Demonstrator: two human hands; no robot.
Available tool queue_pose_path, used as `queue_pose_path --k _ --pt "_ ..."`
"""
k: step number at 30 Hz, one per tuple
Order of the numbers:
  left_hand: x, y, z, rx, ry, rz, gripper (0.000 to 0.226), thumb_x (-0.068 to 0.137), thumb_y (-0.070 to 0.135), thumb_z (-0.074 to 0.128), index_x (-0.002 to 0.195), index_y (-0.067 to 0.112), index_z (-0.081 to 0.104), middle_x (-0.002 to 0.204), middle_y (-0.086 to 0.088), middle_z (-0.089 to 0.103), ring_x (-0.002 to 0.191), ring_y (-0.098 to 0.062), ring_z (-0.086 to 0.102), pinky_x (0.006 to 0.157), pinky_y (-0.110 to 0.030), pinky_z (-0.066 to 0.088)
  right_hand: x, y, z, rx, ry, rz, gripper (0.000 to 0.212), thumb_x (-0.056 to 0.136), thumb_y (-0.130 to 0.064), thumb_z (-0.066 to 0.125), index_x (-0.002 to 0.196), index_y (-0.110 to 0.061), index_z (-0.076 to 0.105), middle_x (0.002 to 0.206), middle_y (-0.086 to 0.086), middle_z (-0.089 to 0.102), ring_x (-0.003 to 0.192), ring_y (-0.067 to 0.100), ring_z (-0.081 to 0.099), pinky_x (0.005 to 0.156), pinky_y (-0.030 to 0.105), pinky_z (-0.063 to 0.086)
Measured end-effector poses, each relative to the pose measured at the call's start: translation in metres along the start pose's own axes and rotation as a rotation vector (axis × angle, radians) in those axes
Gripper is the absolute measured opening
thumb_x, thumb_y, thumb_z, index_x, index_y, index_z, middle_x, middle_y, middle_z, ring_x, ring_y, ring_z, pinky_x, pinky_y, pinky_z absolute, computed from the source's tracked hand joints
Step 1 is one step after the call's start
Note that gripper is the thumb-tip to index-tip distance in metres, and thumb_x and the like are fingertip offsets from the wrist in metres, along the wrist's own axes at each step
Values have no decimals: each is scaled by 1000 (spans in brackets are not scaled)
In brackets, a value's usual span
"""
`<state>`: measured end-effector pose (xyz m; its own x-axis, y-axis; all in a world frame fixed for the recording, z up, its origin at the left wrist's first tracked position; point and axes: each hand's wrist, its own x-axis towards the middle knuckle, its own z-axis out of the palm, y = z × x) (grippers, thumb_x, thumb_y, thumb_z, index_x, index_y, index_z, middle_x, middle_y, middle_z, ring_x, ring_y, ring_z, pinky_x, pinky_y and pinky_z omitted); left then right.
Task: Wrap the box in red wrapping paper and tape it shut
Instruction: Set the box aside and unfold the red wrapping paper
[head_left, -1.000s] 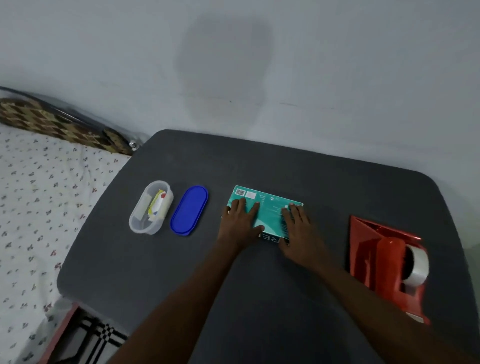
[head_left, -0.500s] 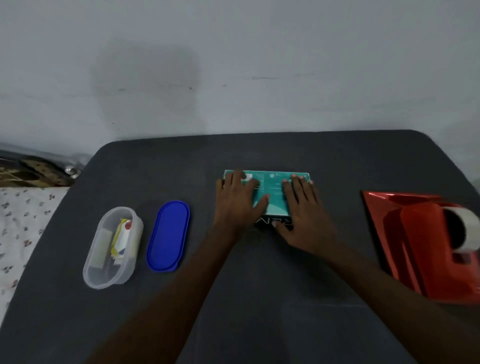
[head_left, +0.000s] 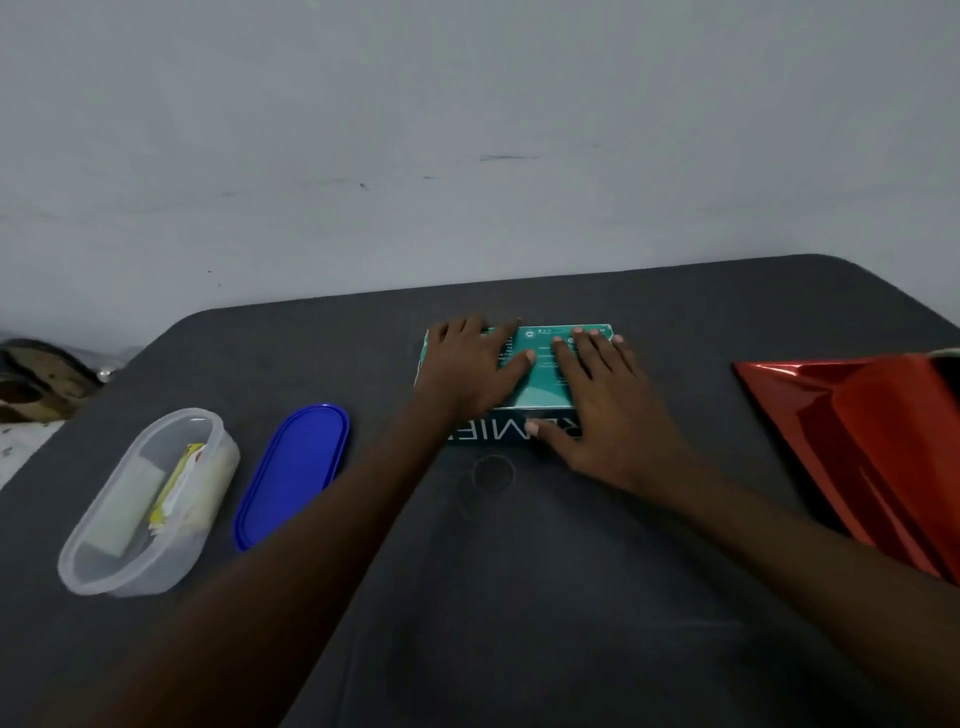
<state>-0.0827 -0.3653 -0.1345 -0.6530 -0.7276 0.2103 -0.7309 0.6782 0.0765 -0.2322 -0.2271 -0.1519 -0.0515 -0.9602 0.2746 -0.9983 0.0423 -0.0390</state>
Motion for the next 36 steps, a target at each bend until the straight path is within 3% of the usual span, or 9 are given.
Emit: queue_pose_path --k 8,14,19,23,26,29,30,33,36 --pt "-21 15 -13 20 -45 -27 58 98 59 31 147 29 40 139 -17 50 130 -32 43 108 -45 28 -26 -13 -6 -35 86 23 100 87 -80 19 150 -6 39 153 18 43 143 33 36 123 47 21" --pt "-91 36 -39 -59 -103 -32 59 96 60 39 143 24 47 139 -17 53 128 -33 48 107 -44 36 -94 -48 -34 -55 71 33 101 84 -84 17 146 -9 44 147 15 49 137 31 43 117 46 30" --pt "-162 41 -63 -206 -146 -95 59 92 60 51 132 17 57 132 -12 60 119 -29 56 97 -35 42 -158 -87 -49 116 160 223 99 77 -85 42 139 -8 44 143 16 50 131 32 47 108 43 42" --pt "-209 37 -78 -222 -151 -174 62 91 62 53 121 9 59 123 -14 63 113 -29 58 85 -31 41 -192 -114 -52 400 223 393 81 76 -61 70 134 -8 47 138 19 52 119 38 57 95 44 51" --pt "-239 33 -86 -212 -143 -220 64 89 65 52 111 5 62 113 -15 66 104 -30 61 83 -34 46 -192 -126 -52 641 166 465 55 77 -49 63 119 -14 62 115 11 68 103 33 66 88 45 56" --pt "-274 23 -93 -207 -98 -257 63 89 63 54 113 5 59 111 -13 65 103 -30 61 82 -36 47 -187 -158 -58 773 73 478 35 87 -36 54 100 -8 70 94 11 72 82 31 70 77 43 58" --pt "-283 20 -94 -187 -76 -269 64 89 64 52 116 6 57 115 -13 64 105 -30 60 83 -37 46 -185 -168 -62 771 60 464 32 92 -33 54 95 -5 71 91 11 72 82 31 69 76 40 56" --pt "-313 5 -103 -95 -33 -322 65 91 65 47 122 9 56 121 -12 63 111 -29 58 83 -35 43 -177 -202 -67 806 17 386 33 96 -35 54 89 -7 71 89 11 73 84 32 70 82 49 59" --pt "-339 -14 -115 -65 -9 -392 60 92 64 46 114 10 57 116 -11 64 107 -29 59 80 -33 42 -168 -229 -67 813 -16 315 28 94 -34 58 89 -9 72 86 8 74 81 31 71 80 50 60"
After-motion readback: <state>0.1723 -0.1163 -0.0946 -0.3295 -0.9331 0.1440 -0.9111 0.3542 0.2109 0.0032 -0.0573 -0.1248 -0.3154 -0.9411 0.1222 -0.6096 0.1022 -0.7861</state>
